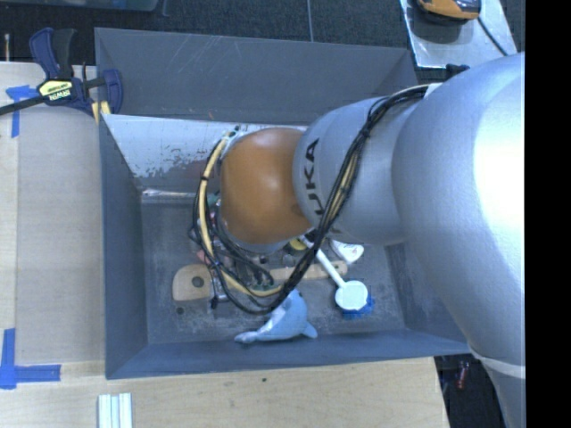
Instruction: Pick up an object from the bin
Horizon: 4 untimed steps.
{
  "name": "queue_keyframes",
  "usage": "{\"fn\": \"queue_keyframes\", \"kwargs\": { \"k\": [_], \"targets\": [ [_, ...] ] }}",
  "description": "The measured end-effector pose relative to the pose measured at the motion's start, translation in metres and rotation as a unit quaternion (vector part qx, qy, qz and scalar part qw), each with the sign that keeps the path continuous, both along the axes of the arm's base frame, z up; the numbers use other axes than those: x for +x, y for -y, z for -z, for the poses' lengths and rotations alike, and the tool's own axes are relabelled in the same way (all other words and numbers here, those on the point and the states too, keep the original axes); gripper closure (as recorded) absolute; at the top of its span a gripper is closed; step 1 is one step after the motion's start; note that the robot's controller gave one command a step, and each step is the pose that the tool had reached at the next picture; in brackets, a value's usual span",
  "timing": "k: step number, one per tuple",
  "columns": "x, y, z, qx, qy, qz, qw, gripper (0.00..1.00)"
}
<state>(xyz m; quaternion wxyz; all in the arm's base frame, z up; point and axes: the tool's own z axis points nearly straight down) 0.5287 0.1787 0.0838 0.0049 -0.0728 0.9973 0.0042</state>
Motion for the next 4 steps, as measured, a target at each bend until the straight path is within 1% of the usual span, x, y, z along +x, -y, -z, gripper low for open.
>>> {"fn": "queue_keyframes", "kwargs": {
  "k": [1,2,3,4],
  "targets": [
    [0.0,0.009,-0.025,-0.003,-0.0026,0.008,1.0,0.0],
    [0.002,0.005,-0.012,-0.001,0.0028,-0.056,0.9984,0.0],
    [-0.005,-0.003,0.014,-0.003,0.0009,-0.118,0.993,0.0],
    [-0.005,-0.007,0.012,-0.002,0.004,-0.175,0.9845,1.0]
  ]
}}
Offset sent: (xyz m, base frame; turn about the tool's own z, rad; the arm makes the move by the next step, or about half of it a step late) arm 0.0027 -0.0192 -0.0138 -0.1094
